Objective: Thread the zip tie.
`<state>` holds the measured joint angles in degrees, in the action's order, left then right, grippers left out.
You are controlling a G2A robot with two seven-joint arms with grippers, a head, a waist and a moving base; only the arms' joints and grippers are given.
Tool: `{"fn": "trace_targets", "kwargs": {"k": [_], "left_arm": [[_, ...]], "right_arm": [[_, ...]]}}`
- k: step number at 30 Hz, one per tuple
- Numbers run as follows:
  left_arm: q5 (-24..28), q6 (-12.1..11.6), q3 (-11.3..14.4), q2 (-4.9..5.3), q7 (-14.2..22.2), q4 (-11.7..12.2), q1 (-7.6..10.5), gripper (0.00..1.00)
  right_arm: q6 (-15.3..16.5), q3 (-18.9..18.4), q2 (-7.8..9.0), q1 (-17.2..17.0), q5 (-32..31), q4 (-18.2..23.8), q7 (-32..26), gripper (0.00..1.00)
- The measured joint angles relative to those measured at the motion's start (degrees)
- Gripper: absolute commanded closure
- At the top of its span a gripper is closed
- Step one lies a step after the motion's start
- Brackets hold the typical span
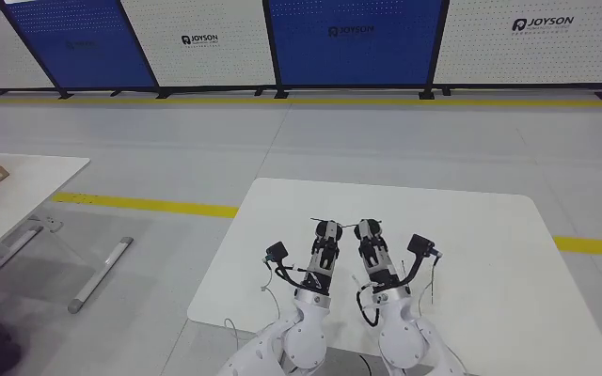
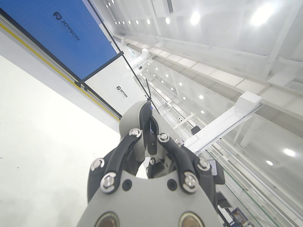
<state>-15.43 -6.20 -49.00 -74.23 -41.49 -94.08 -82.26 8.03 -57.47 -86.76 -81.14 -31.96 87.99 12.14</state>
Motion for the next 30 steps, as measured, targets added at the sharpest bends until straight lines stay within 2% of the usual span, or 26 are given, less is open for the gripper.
{"fn": "trace_targets", "kwargs": {"k": [6,10,14,20,30], "left_arm": [[0.00,0.00,0.00,0.00,0.00,0.00,0.00,1.00],[0.14,-0.05,-0.19,-0.04,0.54,-0.19,-0.06,1.00],[1.06,-1.35,-0.81,-0.27,1.52,-0.89,-0.66,1.00],[6.95,-3.85,-1.73,-0.79,4.11,-2.36,-1.54,1.00],[13.42,-4.89,-3.71,-1.44,7.30,-3.87,-2.51,1.00]], "right_arm": [[1.53,0.41,-0.10,0.41,0.87,0.06,-1.56,1.00],[-0.07,0.13,0.02,0.30,-2.92,0.28,0.08,1.00],[-0.35,-0.10,0.12,-0.07,-4.84,0.71,0.69,1.00],[1.07,-0.84,0.29,-1.07,-3.34,2.51,-0.40,1.00],[1.91,-1.95,0.59,-1.97,-3.70,4.12,-1.06,1.00]]}}
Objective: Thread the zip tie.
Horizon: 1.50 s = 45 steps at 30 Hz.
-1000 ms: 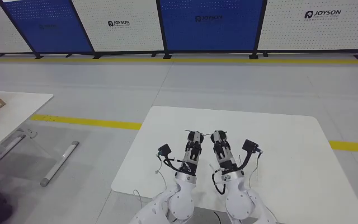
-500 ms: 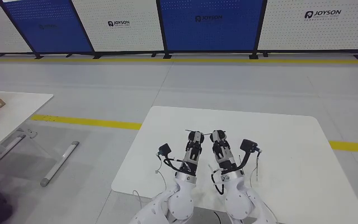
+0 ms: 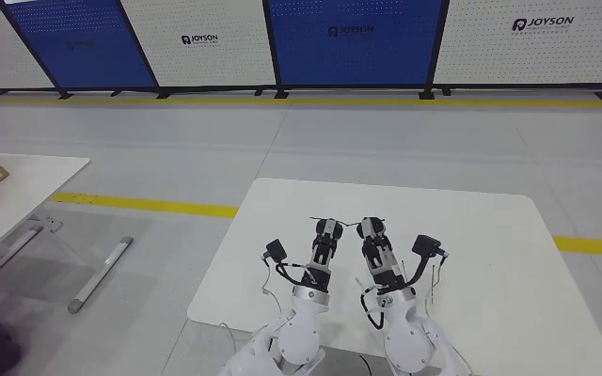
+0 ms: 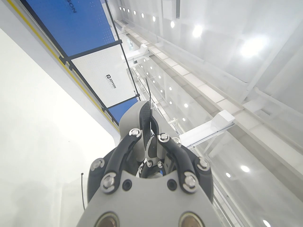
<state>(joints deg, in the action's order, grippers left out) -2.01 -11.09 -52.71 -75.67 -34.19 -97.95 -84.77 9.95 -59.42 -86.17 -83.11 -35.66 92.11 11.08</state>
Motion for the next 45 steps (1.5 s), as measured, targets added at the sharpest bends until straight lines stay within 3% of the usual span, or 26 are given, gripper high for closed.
{"fn": "trace_targets", "kwargs": {"k": [3,7,14,28,32,40,45], "left_arm": [[1.69,0.05,-0.45,-0.21,0.99,-0.19,-0.13,1.00],[-2.05,0.66,-0.76,-0.28,0.05,0.37,0.11,1.00],[-1.63,0.64,-0.74,-0.28,0.08,0.35,0.10,1.00],[-1.64,0.64,-0.74,-0.28,0.08,0.35,0.10,1.00],[-1.64,0.64,-0.74,-0.28,0.08,0.35,0.10,1.00],[-1.64,0.64,-0.74,-0.28,0.08,0.35,0.10,1.00],[-1.64,0.64,-0.74,-0.28,0.08,0.35,0.10,1.00]], "right_arm": [[0.19,-0.08,0.02,-0.13,0.06,0.08,0.08,1.00],[-0.50,-0.26,0.10,-0.18,-1.62,-0.02,0.57,1.00],[-2.57,-0.20,0.12,-0.39,-5.06,-0.03,2.34,1.00],[-2.39,-0.50,0.18,-0.80,-3.78,0.51,0.43,1.00],[-2.45,-0.58,0.20,-0.83,-3.57,0.70,0.10,0.91],[-2.49,-0.85,0.26,-0.70,-3.36,0.95,-0.62,0.93],[-2.61,-0.94,0.28,-0.63,-3.29,0.98,-0.88,0.88]]}}
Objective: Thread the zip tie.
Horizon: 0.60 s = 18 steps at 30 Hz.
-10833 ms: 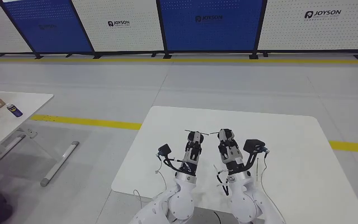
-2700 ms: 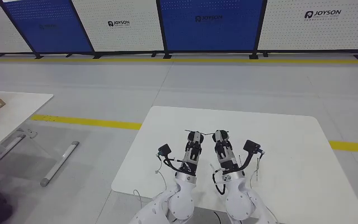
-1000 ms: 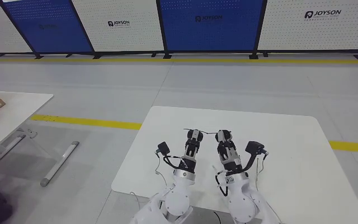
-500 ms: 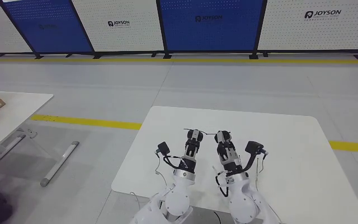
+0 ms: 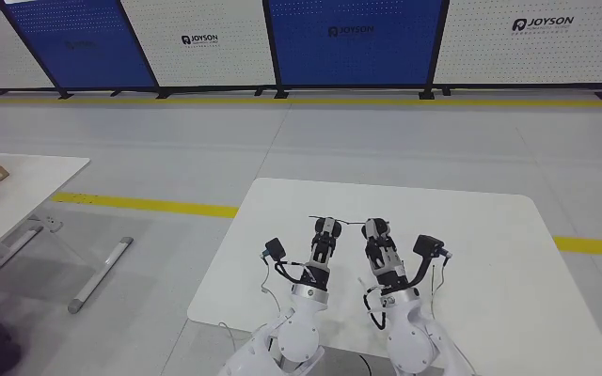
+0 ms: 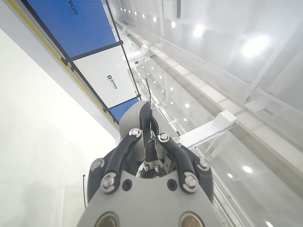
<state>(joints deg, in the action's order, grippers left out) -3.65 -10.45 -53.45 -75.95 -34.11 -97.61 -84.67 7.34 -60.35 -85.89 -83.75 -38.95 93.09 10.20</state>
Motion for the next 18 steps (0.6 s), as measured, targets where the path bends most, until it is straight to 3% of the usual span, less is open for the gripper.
{"fn": "trace_targets", "kwargs": {"k": [10,14,18], "left_arm": [[0.00,0.00,0.00,0.00,0.00,0.00,0.00,1.00],[0.00,0.00,0.00,0.00,0.00,0.00,0.00,1.00],[0.00,0.00,0.00,0.00,0.00,0.00,0.00,1.00]], "right_arm": [[0.09,0.36,0.13,-0.29,-1.37,0.61,-0.90,0.80],[0.26,0.45,0.22,-0.49,-1.79,0.58,-1.55,0.84],[0.39,0.45,0.29,-0.65,-2.03,0.70,-1.72,0.95]]}}
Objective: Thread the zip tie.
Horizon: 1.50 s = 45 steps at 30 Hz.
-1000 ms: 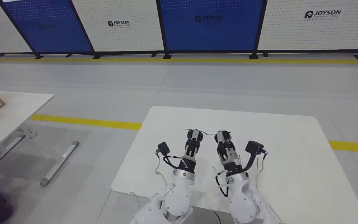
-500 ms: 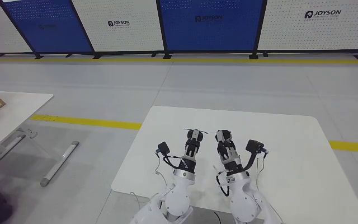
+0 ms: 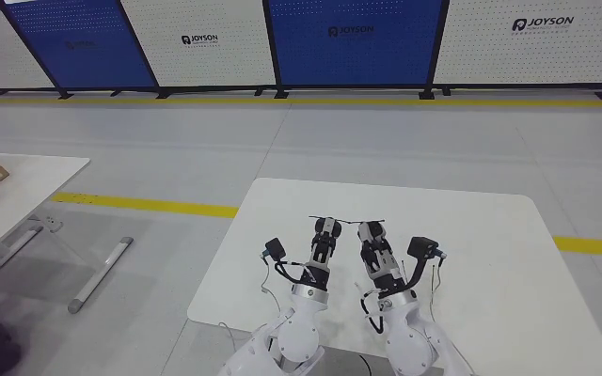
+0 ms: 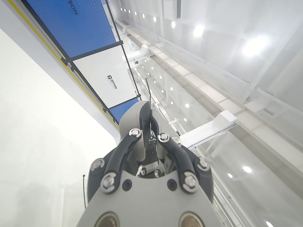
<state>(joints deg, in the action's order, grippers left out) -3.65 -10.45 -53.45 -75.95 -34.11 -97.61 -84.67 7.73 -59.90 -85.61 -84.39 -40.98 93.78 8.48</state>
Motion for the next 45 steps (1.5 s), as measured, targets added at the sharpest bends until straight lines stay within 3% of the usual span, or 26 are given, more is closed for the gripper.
{"fn": "trace_targets", "kwargs": {"k": [2,5,33,38,45], "left_arm": [[0.00,0.00,0.00,0.00,0.00,0.00,0.00,1.00],[0.00,0.00,0.00,0.00,0.00,0.00,0.00,1.00],[0.00,0.00,0.00,0.00,0.00,0.00,0.00,1.00],[0.00,0.00,0.00,0.00,0.00,0.00,0.00,1.00],[0.00,0.00,0.00,0.00,0.00,0.00,0.00,1.00]], "right_arm": [[0.04,0.00,0.02,-0.01,-0.07,0.06,0.05,0.94],[0.09,0.07,0.03,0.06,-0.28,0.09,0.09,1.00],[-1.90,1.32,0.10,0.65,-1.54,-0.43,-2.91,1.00],[-1.21,0.85,0.40,-0.32,-2.13,-0.09,-3.71,0.79],[-0.66,0.24,0.61,-0.99,-2.27,1.55,-2.59,0.75]]}}
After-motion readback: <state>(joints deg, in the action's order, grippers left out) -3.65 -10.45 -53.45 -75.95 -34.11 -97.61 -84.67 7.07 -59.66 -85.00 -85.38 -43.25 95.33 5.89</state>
